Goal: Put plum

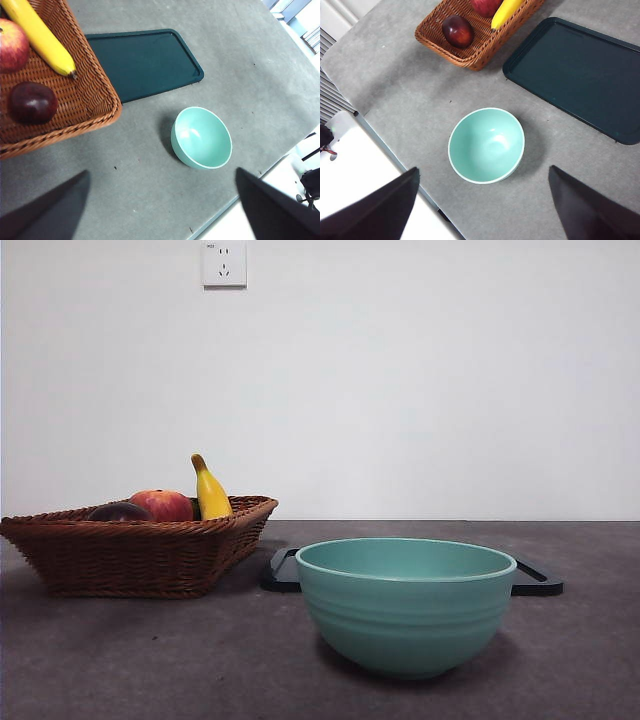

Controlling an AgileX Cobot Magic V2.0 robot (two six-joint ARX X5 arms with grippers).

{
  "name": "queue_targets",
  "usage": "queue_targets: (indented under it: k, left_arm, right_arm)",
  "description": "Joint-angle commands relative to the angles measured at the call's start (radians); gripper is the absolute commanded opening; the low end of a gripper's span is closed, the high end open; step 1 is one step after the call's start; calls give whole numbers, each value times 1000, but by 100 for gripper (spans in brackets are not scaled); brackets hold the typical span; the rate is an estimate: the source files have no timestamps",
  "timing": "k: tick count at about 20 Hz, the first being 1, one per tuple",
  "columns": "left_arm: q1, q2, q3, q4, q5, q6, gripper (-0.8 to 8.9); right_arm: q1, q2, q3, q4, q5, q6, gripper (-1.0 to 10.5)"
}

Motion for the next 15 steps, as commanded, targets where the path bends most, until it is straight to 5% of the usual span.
queue_targets:
  k: [1,8,15]
  left_arm:
    - [-2,6,23,14,-3,19,500]
    - [-8,76,24,121,-68,-16,500]
    - [-65,299,69,236,-268,-14,499]
  right_arm:
    - [3,8,20,7,-3,-3,424]
    - [3,8,20,6,-3,3,424]
    - [3,8,20,6,-3,3,424]
